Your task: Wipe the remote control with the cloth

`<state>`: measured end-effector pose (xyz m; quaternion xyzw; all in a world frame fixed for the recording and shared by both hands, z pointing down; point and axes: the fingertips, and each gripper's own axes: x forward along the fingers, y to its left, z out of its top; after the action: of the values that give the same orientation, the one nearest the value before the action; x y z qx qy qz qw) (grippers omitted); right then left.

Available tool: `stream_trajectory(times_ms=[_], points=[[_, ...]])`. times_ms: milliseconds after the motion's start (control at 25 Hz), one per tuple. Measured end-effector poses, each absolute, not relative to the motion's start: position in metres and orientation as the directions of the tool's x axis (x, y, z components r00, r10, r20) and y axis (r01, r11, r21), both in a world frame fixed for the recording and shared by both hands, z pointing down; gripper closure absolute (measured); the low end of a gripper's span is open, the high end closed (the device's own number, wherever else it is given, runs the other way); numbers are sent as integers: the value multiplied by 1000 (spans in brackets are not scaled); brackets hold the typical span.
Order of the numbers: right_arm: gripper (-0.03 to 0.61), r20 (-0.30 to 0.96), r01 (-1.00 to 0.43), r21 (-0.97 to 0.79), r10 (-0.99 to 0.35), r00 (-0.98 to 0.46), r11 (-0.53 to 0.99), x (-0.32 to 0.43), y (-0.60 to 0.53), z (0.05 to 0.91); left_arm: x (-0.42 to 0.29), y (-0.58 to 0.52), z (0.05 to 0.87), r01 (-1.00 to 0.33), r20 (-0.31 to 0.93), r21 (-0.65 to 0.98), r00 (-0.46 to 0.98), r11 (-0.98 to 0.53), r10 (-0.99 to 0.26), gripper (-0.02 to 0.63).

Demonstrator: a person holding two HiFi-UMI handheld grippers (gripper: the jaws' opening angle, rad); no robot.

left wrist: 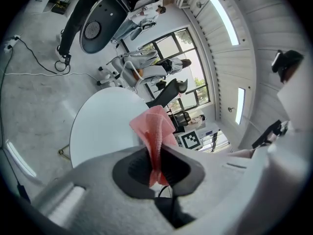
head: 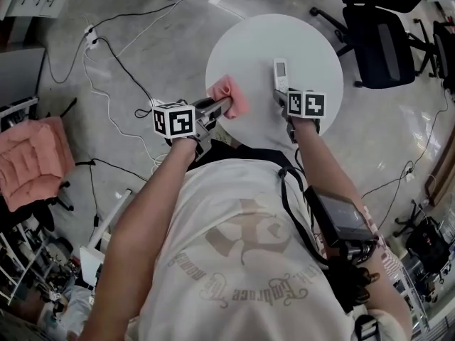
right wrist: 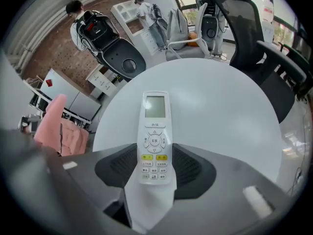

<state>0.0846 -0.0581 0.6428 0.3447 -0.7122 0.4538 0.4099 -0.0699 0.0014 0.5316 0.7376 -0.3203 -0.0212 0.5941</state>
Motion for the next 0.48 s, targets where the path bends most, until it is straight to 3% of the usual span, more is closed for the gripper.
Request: stream_trajectory(times_ms=[480], points=[[342,938,-866,-209,-157,-308,454,85,-72,646,-62,-3,528,-458,360,883,802,-104,-477,595]])
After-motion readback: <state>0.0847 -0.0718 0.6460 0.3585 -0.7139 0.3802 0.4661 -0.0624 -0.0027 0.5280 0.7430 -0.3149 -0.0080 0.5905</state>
